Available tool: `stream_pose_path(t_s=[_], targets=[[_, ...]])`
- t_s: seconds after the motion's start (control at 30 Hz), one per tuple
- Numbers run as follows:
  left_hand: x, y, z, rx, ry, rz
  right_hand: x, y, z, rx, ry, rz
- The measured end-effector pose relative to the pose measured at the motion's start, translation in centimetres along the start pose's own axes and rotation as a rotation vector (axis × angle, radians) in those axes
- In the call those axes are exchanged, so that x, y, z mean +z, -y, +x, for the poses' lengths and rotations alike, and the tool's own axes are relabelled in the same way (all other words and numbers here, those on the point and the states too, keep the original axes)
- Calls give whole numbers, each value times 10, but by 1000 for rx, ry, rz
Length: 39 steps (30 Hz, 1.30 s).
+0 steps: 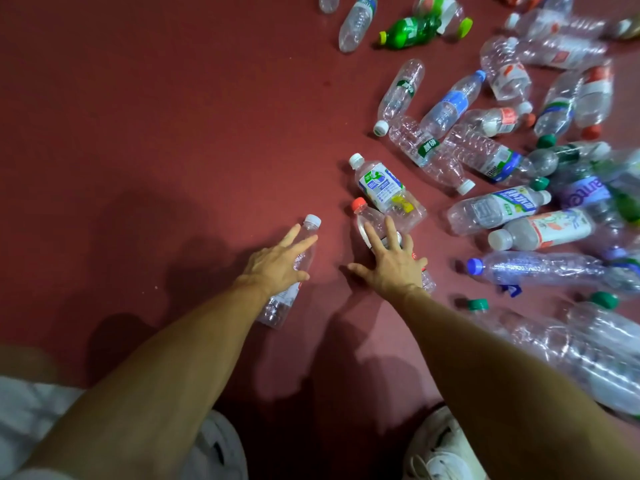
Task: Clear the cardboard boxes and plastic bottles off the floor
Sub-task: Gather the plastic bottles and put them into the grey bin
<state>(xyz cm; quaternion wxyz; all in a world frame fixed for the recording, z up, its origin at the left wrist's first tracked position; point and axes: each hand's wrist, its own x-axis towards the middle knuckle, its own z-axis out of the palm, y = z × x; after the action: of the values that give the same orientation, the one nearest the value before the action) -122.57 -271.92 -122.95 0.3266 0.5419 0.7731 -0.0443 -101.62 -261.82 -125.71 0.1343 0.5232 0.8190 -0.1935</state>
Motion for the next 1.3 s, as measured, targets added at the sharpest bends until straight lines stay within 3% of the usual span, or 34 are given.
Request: stream_pose_path(t_s=[0.33, 0.53, 0.77, 1.1, 1.3], targets=[[1, -2, 5, 7, 6, 41, 3, -37, 3, 29, 40, 267], [-38, -17, -11, -8, -19, -15, -51, -18, -6, -24, 41, 342], [-205, -77, -113, -9, -166, -205, -235, 50, -72, -119, 74, 318], [-466, -127, -341, -181, -313, -354, -544, 175, -196, -337, 100, 170], [-556, -127, -449, -325, -418, -358, -656, 253, -250, -553, 147, 83]])
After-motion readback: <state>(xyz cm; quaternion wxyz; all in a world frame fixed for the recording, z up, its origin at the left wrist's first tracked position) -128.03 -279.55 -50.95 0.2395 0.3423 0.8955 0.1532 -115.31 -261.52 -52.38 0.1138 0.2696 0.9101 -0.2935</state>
